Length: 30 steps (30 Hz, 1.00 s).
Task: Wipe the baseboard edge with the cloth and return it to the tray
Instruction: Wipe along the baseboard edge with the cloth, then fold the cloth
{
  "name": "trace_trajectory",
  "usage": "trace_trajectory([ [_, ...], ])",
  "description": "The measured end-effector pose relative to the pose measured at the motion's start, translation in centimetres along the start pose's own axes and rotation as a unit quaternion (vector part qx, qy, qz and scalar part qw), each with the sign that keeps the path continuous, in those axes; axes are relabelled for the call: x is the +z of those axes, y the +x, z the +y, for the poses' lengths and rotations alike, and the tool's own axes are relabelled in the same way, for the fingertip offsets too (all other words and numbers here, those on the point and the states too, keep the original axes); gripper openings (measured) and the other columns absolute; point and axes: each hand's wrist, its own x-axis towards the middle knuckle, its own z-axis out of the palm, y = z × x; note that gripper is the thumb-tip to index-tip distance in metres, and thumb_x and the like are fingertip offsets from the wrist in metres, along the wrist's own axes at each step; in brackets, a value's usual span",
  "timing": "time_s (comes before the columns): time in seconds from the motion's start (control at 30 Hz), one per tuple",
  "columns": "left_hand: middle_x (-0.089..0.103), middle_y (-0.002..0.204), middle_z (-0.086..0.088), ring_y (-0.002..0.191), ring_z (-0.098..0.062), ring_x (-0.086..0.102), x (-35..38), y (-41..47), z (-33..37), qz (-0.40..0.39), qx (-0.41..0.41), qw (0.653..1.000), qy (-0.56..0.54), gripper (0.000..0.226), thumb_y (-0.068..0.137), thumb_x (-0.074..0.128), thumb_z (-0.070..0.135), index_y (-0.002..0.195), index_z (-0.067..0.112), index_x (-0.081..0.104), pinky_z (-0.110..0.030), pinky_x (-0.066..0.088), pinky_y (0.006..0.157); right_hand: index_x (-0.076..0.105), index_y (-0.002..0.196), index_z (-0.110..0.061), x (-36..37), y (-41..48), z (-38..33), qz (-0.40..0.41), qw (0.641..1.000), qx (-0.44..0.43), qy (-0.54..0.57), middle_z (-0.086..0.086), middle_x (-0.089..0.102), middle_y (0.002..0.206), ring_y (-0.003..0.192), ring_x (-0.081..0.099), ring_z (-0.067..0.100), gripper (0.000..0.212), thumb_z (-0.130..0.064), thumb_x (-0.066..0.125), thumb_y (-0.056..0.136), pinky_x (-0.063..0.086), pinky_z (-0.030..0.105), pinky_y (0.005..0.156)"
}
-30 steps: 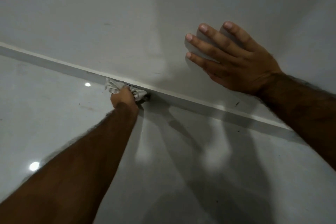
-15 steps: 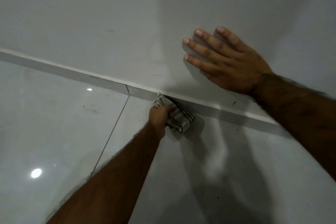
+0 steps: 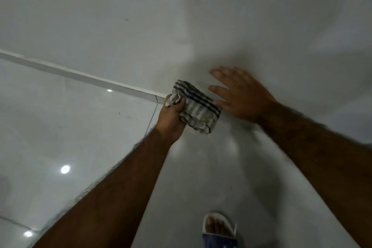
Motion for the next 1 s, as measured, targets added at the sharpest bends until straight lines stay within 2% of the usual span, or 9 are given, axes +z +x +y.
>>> trace_trajectory([
  [0.07, 0.068, 0.128, -0.019, 0.114, -0.032, 0.07, 2.5, -2.6, 3.1, -0.032, 0.005, 0.999, -0.006, 0.029, 0.106, 0.048, 0.002, 0.134, 0.009, 0.054, -0.047, 0.06, 0.096, 0.065, 0.139, -0.015, -4.2, 0.7, -0.9, -0.067, 0.964, 0.126, 0.226, 0.013, 0.063, 0.144, 0.127, 0.064, 0.032, 0.053, -0.054, 0.056, 0.103, 0.053, 0.044, 0.103],
  [0.13, 0.071, 0.122, -0.017, 0.107, -0.029, 0.073, 5.2, -5.4, 6.5, -0.062, -0.001, 0.998, -0.013, 0.027, 0.107, 0.046, 0.002, 0.131, 0.01, 0.057, -0.045, 0.061, 0.093, 0.062, 0.142, -0.02, -9.2, 1.6, -1.6, -0.124, 0.857, 0.27, 0.422, 0.006, 0.07, 0.131, 0.116, 0.07, 0.024, 0.059, -0.054, 0.072, 0.095, 0.057, 0.038, 0.1],
  [0.2, 0.07, 0.131, -0.022, 0.113, -0.031, 0.072, 7.9, -8.2, 10.1, -0.076, -0.016, 0.997, -0.014, 0.032, 0.107, 0.046, 0.004, 0.138, 0.004, 0.055, -0.045, 0.061, 0.096, 0.069, 0.131, -0.016, -14.0, 2.3, -1.6, -0.175, 0.736, 0.329, 0.565, 0.004, 0.078, 0.12, 0.109, 0.076, 0.024, 0.051, -0.042, 0.083, 0.09, 0.061, 0.036, 0.096],
  [0.27, 0.06, 0.144, -0.027, 0.122, -0.034, 0.068, 10.4, -10.6, 13.5, -0.077, -0.018, 0.997, -0.018, 0.041, 0.107, 0.048, 0.005, 0.147, -0.001, 0.049, -0.046, 0.06, 0.099, 0.074, 0.121, -0.008, -18.4, 2.7, -1.1, -0.195, 0.673, 0.34, 0.627, 0.009, 0.082, 0.113, 0.106, 0.079, 0.028, 0.04, -0.024, 0.088, 0.087, 0.064, 0.032, 0.087],
  [0.43, 0.056, 0.147, -0.03, 0.136, -0.046, 0.056, 16.2, -17.1, 23.3, -0.081, 0.002, 0.995, 0.066, 0.051, 0.098, 0.064, 0.01, 0.145, -0.003, 0.05, -0.055, 0.053, 0.105, 0.076, 0.12, -0.007, -30.3, 3.1, 1.2, -0.108, 0.618, 0.407, 0.664, 0.011, 0.082, 0.111, 0.106, 0.079, 0.03, 0.047, -0.015, 0.095, 0.077, 0.064, 0.042, 0.094],
  [0.6, 0.073, 0.125, -0.02, 0.113, -0.036, 0.07, 22.2, -24.4, 32.9, -0.098, 0.007, 0.978, 0.181, 0.044, 0.095, 0.072, 0.015, 0.134, 0.0, 0.061, -0.048, 0.059, 0.092, 0.073, 0.124, -0.002, -41.9, 2.8, 3.3, -0.01, 0.568, 0.439, 0.696, 0.019, 0.079, 0.118, 0.114, 0.075, 0.038, 0.042, -0.006, 0.088, 0.085, 0.062, 0.045, 0.097],
  [0.73, 0.079, 0.11, -0.007, 0.096, -0.02, 0.077, 26.9, -30.2, 39.6, -0.113, 0.015, 0.959, 0.259, 0.037, 0.092, 0.075, 0.014, 0.127, 0.003, 0.068, -0.032, 0.064, 0.079, 0.071, 0.127, -0.002, -51.3, 2.2, 4.0, 0.029, 0.577, 0.441, 0.687, 0.021, 0.077, 0.122, 0.115, 0.074, 0.038, 0.038, -0.004, 0.082, 0.091, 0.063, 0.034, 0.082],
  [0.83, 0.079, 0.111, -0.01, 0.092, -0.021, 0.077, 30.3, -34.9, 43.9, -0.116, 0.04, 0.943, 0.309, 0.038, 0.09, 0.078, 0.008, 0.126, -0.002, 0.069, -0.03, 0.065, 0.075, 0.069, 0.129, -0.002, -58.7, 1.0, 3.7, 0.058, 0.577, 0.442, 0.685, 0.018, 0.076, 0.124, 0.114, 0.074, 0.035, 0.041, -0.004, 0.083, 0.091, 0.063, 0.037, 0.09],
  [1.0, 0.076, 0.119, -0.023, 0.092, -0.024, 0.077, 35.4, -42.0, 48.2, -0.125, 0.087, 0.927, 0.342, 0.036, 0.091, 0.077, 0.007, 0.123, -0.006, 0.068, -0.036, 0.066, 0.076, 0.075, 0.116, -0.002, -68.3, -2.6, 2.5, 0.104, 0.594, 0.453, 0.656, 0.015, 0.077, 0.104, 0.081, 0.076, 0.019, 0.031, -0.006, 0.086, 0.088, 0.066, 0.022, 0.066],
])
